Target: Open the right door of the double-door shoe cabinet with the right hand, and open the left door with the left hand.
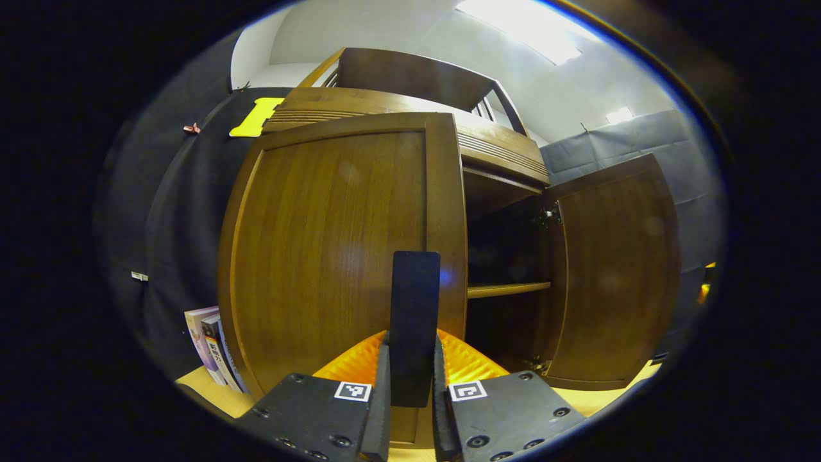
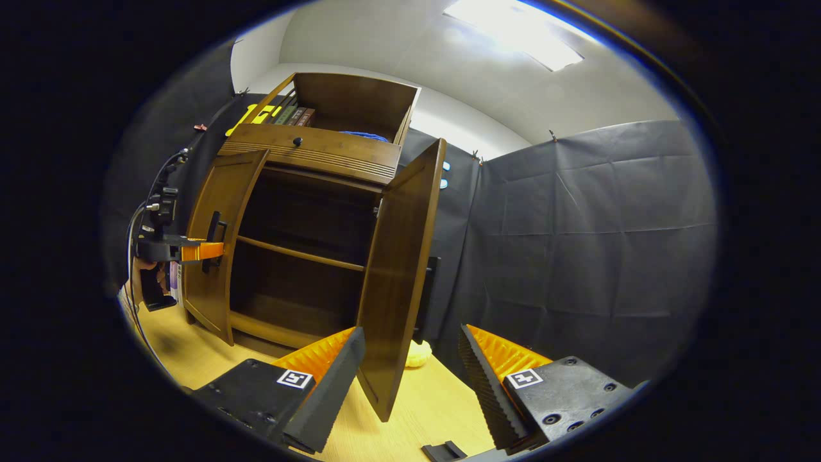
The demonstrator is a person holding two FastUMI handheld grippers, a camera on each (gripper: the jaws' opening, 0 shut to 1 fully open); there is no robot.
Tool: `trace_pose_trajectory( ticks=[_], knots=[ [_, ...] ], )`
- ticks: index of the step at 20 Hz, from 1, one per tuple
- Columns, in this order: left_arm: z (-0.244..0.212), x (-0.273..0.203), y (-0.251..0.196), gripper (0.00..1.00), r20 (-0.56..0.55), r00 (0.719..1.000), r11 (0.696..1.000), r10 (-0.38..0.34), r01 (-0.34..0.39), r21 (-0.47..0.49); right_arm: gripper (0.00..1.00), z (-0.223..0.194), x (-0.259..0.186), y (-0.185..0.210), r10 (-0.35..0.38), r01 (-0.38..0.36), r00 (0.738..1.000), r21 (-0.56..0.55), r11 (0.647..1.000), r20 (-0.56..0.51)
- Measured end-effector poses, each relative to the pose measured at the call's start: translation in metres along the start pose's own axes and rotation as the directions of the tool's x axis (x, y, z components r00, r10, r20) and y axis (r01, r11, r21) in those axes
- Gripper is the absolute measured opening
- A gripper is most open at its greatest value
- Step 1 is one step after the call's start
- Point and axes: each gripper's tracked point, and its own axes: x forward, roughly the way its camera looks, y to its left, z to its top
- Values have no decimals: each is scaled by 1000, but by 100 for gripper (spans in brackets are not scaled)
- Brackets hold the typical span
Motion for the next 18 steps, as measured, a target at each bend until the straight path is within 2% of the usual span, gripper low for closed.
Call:
trace_pose_trajectory(
  ticks=[5,10,18],
  knots=[
    [6,-29,8,30,-6,1000,1000,-28,28,2,94,6,-2,9,1,0,1000,-22,1000,29],
    [11,-66,25,31,-19,999,999,-36,36,27,94,21,-3,33,38,-38,996,-13,999,80],
    [23,-123,68,28,2,995,993,104,-103,62,93,34,3,67,102,-106,983,21,994,150]
  ],
)
